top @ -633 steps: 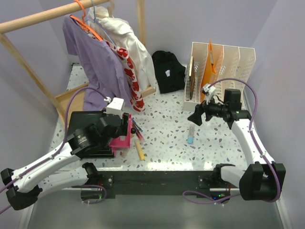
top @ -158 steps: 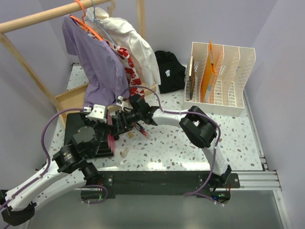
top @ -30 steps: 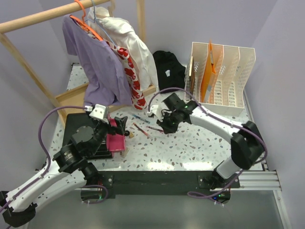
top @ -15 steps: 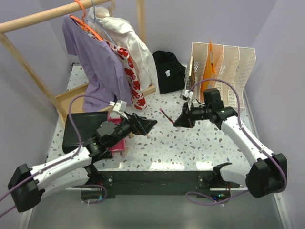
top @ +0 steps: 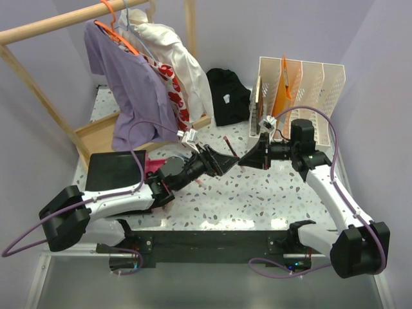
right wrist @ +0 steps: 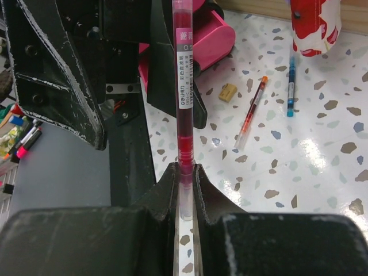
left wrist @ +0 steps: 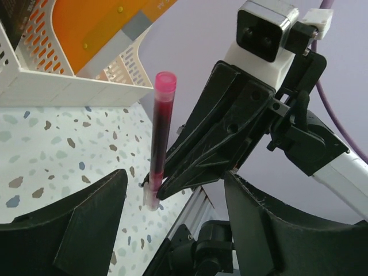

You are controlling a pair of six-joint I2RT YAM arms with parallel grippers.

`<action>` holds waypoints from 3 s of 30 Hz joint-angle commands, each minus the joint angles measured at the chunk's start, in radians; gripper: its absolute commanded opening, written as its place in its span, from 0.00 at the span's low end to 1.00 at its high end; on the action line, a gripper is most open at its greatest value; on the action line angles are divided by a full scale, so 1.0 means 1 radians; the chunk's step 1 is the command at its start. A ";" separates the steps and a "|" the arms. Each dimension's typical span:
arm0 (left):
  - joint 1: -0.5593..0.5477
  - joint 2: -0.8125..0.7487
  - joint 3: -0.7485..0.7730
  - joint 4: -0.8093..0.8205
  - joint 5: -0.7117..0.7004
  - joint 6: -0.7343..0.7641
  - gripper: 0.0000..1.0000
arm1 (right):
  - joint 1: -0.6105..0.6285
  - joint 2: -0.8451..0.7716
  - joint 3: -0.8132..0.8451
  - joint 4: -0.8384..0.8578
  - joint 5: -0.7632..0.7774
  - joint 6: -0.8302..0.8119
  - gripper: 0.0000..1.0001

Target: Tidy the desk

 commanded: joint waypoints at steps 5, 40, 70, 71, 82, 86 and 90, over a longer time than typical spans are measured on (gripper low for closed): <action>-0.019 0.034 0.081 0.067 -0.073 0.041 0.55 | -0.007 -0.015 -0.014 0.048 -0.077 0.022 0.00; 0.041 -0.325 0.326 -1.433 -0.639 0.353 0.00 | -0.012 -0.127 -0.015 -0.064 0.253 -0.147 0.99; 0.116 -0.138 0.412 -1.599 -0.660 0.453 0.50 | -0.016 -0.081 -0.012 -0.076 0.247 -0.170 0.99; 0.116 -0.139 0.418 -1.590 -0.650 0.459 0.51 | -0.016 -0.078 -0.012 -0.077 0.239 -0.173 0.99; 0.128 -0.293 0.357 -1.360 -0.565 0.604 0.73 | -0.015 -0.007 -0.005 -0.131 0.147 -0.250 0.99; 0.172 -0.267 0.334 -1.269 -0.510 0.624 0.53 | -0.013 0.014 0.000 -0.137 0.149 -0.259 0.99; 0.232 -0.230 0.354 -1.225 -0.444 0.646 0.31 | -0.016 0.021 0.000 -0.143 0.164 -0.267 0.99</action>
